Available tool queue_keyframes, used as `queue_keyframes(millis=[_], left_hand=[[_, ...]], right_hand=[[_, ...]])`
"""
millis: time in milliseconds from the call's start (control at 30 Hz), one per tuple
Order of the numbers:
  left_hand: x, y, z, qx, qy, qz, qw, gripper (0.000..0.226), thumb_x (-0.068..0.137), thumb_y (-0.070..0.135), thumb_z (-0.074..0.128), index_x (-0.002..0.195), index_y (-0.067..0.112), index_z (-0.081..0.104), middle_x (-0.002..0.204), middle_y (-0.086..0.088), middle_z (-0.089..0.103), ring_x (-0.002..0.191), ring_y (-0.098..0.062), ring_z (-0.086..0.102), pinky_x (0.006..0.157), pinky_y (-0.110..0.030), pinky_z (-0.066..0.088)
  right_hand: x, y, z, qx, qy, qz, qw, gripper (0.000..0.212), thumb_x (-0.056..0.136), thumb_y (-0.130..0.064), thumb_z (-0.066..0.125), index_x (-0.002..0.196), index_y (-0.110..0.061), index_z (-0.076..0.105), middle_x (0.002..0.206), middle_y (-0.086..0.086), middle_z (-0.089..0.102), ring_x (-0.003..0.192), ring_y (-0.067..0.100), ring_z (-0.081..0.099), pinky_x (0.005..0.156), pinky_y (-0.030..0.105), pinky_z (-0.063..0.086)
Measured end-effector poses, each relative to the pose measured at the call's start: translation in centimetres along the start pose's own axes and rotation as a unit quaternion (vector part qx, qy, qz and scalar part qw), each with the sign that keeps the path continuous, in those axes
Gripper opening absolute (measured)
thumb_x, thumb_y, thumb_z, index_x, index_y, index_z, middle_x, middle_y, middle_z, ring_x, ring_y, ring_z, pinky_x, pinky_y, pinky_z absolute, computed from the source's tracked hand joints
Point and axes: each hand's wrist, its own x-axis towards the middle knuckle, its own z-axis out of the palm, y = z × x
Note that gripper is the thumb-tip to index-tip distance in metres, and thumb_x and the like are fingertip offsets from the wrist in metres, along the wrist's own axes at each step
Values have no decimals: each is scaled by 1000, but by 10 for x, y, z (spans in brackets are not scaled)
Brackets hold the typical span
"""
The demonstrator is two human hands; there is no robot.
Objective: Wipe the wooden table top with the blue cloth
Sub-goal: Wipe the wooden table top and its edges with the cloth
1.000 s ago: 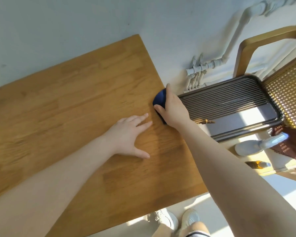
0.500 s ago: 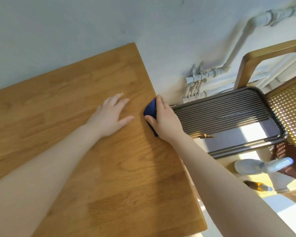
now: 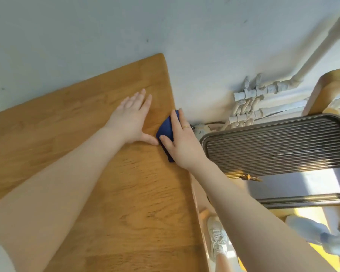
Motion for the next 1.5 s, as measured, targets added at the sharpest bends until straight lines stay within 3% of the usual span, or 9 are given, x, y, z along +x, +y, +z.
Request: queue_keyframes(millis=[167,400,467,600,967,1133,1267,1400,1500], left_hand=[[10,-2,-4,26,-33,-15,999,146,44,85,56,148,10,-14,156,-11,-17,145,-22,-9,118,-37,-4],[20,-8,-3,-5,-55,23,998,150,40,85,59,147,10,-16,155,-7,-22,145,-18,-13,113,-29,-11],[24,-10,-4,-28,-53,27,998,151,40,84,61,147,11,-16,155,-7,-24,145,-18,-13,113,-28,-11],[27,-13,1,-41,-48,36,997,154,36,84,59,146,12,-19,154,-6,-26,144,-16,-15,111,-26,-13],[28,-17,7,-87,-41,49,994,153,40,81,65,145,14,-23,148,-1,-35,142,-13,-21,115,-29,-8],[26,-17,9,-96,-49,48,993,153,39,81,64,143,16,-26,143,3,-39,135,-7,-27,114,-29,-7],[21,-13,4,-77,-52,32,995,151,43,80,66,144,14,-24,146,1,-36,141,-14,-21,111,-27,-12],[19,-11,1,-66,-57,18,996,149,45,80,65,145,15,-24,150,-2,-34,141,-13,-22,109,-26,-15],[16,-10,2,-60,-51,7,997,147,46,81,63,145,16,-23,151,-2,-34,141,-13,-23,111,-30,-16]], right_hand=[[82,-1,-7,106,6,35,994,73,93,-24,50,147,-4,5,155,18,7,144,24,5,113,30,10],[28,7,0,160,3,32,987,74,92,-23,53,147,-10,6,156,7,14,142,18,15,112,31,19],[59,4,-5,122,22,39,992,68,92,-24,52,146,-7,14,152,10,23,138,22,25,108,33,27],[153,-1,-16,193,33,47,980,50,90,-20,51,134,-4,33,134,13,45,121,26,45,101,39,38],[164,5,-18,278,29,33,960,69,82,-13,51,144,-13,22,148,3,31,133,17,33,110,39,32],[189,-2,-26,263,22,30,964,64,80,-13,50,140,-13,28,132,-2,38,121,16,41,104,41,38],[140,1,-23,231,-20,12,973,76,70,-27,47,141,-11,26,146,9,31,135,24,31,112,45,28],[48,11,-17,236,-76,6,969,76,74,-13,42,146,-13,15,156,2,5,143,7,2,115,24,5],[35,12,-20,273,-83,-7,958,73,77,-10,40,145,-14,14,154,0,9,141,5,6,113,20,8]])
